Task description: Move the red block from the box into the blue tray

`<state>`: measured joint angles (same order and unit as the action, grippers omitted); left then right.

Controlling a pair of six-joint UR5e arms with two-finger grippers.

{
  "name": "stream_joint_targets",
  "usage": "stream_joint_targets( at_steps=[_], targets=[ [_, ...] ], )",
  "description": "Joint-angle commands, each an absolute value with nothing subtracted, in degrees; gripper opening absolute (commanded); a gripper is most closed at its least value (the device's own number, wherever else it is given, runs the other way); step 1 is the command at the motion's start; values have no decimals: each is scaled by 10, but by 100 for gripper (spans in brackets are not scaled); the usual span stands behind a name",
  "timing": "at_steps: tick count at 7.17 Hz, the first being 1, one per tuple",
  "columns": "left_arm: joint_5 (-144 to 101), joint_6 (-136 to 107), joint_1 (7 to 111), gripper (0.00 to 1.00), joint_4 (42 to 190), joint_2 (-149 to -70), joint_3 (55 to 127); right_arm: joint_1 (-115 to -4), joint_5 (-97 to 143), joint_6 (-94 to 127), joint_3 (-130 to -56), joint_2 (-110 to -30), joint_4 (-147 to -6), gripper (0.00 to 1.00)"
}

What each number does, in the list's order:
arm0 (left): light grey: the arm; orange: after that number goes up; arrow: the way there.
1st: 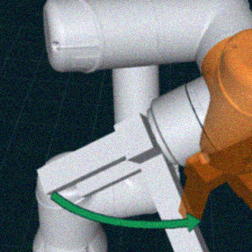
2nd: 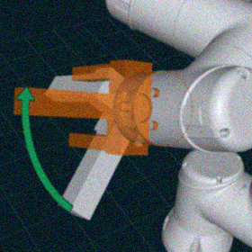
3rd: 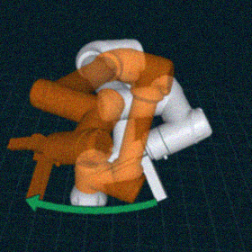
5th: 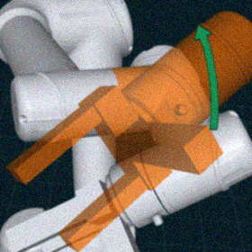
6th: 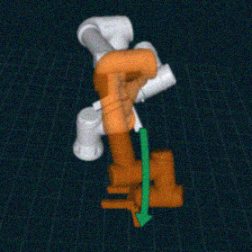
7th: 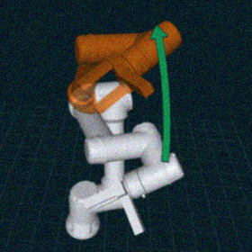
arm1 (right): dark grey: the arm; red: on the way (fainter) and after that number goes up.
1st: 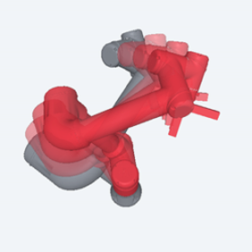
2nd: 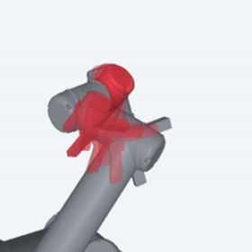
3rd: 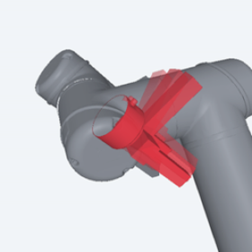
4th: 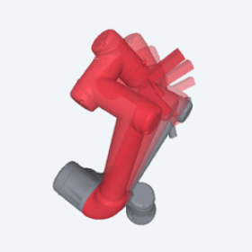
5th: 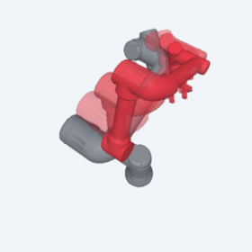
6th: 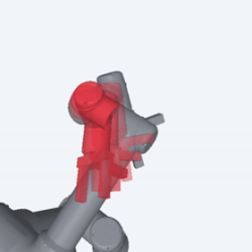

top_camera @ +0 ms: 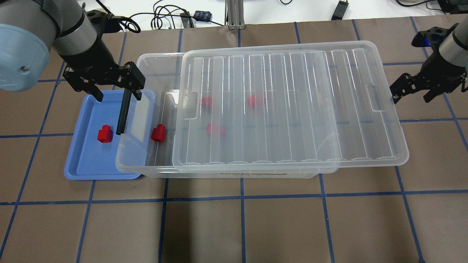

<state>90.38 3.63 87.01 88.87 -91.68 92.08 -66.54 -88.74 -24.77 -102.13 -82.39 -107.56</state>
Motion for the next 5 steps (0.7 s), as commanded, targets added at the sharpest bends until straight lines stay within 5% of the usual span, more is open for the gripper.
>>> stream_joint_targets(
  at_steps=[1, 5],
  targets=[
    [904, 36, 870, 100, 889, -918, 921, -701, -875, -190, -1027, -832, -1076, 100],
    [904, 37, 870, 100, 889, -918, 921, -775, -875, -83, -1027, -834, -1077, 100]
  ],
)
